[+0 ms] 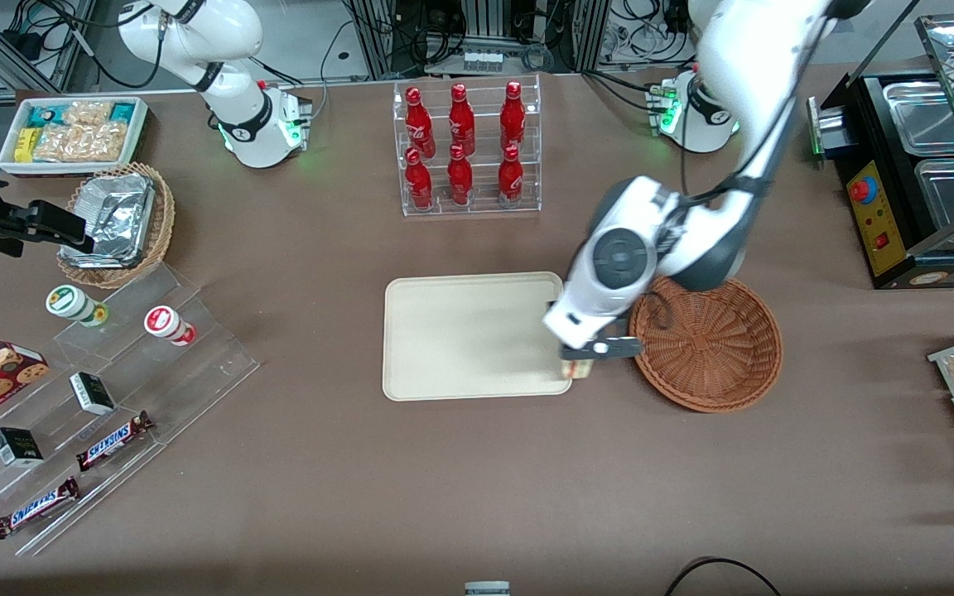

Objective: Place sandwich from basket to tray
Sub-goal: 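Lift the sandwich with the left gripper and carry it over the tray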

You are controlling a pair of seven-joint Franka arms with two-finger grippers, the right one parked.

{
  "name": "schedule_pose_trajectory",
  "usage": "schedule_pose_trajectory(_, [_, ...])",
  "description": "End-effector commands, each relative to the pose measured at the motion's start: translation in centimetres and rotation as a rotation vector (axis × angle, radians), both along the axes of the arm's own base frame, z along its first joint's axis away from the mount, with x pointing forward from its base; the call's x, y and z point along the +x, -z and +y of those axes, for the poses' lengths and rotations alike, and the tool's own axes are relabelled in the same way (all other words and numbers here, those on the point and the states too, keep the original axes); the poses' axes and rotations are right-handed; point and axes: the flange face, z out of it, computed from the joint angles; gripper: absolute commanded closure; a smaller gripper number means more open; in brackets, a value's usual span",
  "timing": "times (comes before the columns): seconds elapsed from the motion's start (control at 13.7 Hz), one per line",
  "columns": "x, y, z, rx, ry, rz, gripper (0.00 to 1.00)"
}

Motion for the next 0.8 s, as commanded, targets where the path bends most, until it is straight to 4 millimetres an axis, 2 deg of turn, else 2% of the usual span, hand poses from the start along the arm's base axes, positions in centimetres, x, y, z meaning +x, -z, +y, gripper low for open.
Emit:
schedule_pose_trajectory(0.0, [-0.1,1.0,-6.6,-0.020,-0.032,-0.014,1.00])
schedule_pose_trajectory(0.15, [-1.3,2.1,-10.9,-0.022,-0.068,-0.027,1.00])
schedule_pose_trajectory(0.29, [-2.7,3.0,-13.7,-0.003,-0.103,-0.046,1.00])
schedule_pose_trajectory(0.59, [-2.8,4.8,-15.3,0.038,-0.172,-0.094,1.00])
schedule_pose_trajectory(0.73, [-2.8,5.6,-15.4,0.040,-0.175,-0.087,1.00])
